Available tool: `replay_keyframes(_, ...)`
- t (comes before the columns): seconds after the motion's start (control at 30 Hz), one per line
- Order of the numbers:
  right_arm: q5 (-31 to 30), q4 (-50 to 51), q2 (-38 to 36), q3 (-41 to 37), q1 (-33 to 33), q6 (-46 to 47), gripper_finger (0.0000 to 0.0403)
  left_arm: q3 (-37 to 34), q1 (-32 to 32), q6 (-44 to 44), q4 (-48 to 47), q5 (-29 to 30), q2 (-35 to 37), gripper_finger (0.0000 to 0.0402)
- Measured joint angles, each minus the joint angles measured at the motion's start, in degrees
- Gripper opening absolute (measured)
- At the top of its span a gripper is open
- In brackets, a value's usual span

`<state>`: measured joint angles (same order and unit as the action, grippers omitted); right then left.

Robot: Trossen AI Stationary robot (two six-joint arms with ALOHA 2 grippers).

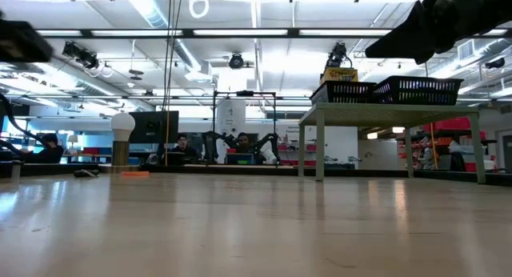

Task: Pick & Place Office Desk Supplies
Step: Put the yellow crayon box into the left black bin on the shelf

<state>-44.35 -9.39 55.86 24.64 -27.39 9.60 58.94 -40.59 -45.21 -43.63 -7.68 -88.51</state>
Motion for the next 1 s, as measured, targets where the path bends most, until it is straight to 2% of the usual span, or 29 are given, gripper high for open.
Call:
replay_keyframes(0.27,0.9,0.0,0.0,0.0,0.0,0.0,0.0022,-2.0,-4.1,-5.3,0.1,0.7,0.0,0.0172)
replay_keyframes(0.5,0.8,0.0,0.0,0.0,0.0,0.0,0.0023,-7.1,-4.1,-4.0,6.8,-4.9,0.0,0.0196)
replay_keyframes(0.8,0.8,0.1,0.0,0.0,0.0,0.0,0.0023,-13.6,-4.4,-2.6,13.0,-4.4,-0.1,0.0172)
replay_keyframes(0.9,0.8,0.1,0.0,0.0,0.0,0.0,0.0023,-14.8,-4.5,-2.9,17.7,-5.8,-0.1,0.0161)
replay_keyframes(1.0,0.8,0.1,0.0,0.0,0.0,0.0,0.0023,-15.0,-4.9,-2.5,18.4,-6.1,-0.4,0.0153)
